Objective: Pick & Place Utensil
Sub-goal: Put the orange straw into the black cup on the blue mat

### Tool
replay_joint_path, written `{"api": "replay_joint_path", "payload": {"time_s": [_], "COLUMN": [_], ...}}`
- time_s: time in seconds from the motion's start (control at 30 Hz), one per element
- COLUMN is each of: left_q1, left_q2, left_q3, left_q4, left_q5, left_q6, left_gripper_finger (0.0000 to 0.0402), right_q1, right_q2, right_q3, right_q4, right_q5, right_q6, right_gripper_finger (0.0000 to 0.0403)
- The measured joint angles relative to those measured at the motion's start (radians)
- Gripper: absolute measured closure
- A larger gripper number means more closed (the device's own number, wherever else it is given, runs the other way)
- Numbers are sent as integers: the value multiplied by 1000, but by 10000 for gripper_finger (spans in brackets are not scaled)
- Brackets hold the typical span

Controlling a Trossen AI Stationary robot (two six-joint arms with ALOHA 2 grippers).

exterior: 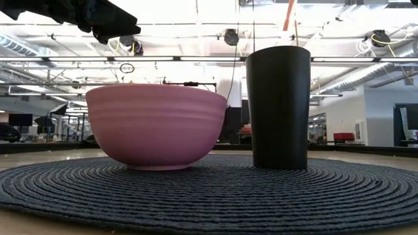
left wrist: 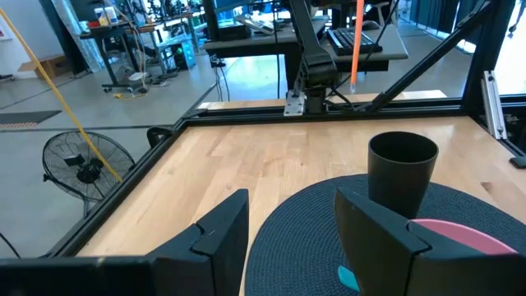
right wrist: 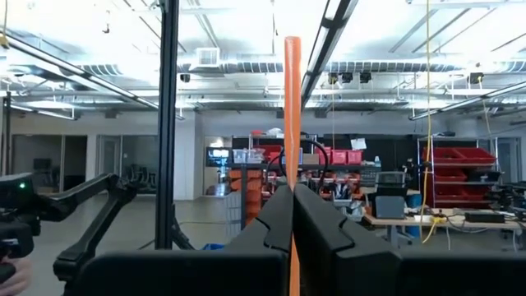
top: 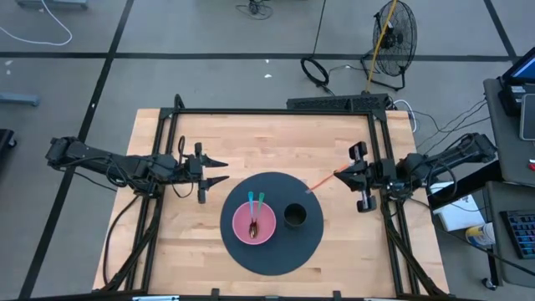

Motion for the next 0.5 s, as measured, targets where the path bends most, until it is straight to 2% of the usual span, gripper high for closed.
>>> {"api": "replay_joint_path", "payload": {"time_s": [0.27,0.5], "left_q1": [0,0], "left_q2": [0,0], "left_q3": [0,0], "left_q4": [0,0], "left_q5": [0,0], "left_q6": [-3,-5], "left_gripper_finger": [215,215], "right_q1": [0,0], "right_q2": [21,116], "right_q3": [0,0], "right_q4": [2,87], "right_q5": [-1,-5], "right_q6": [51,90], "right_gripper_finger": [403,403]}}
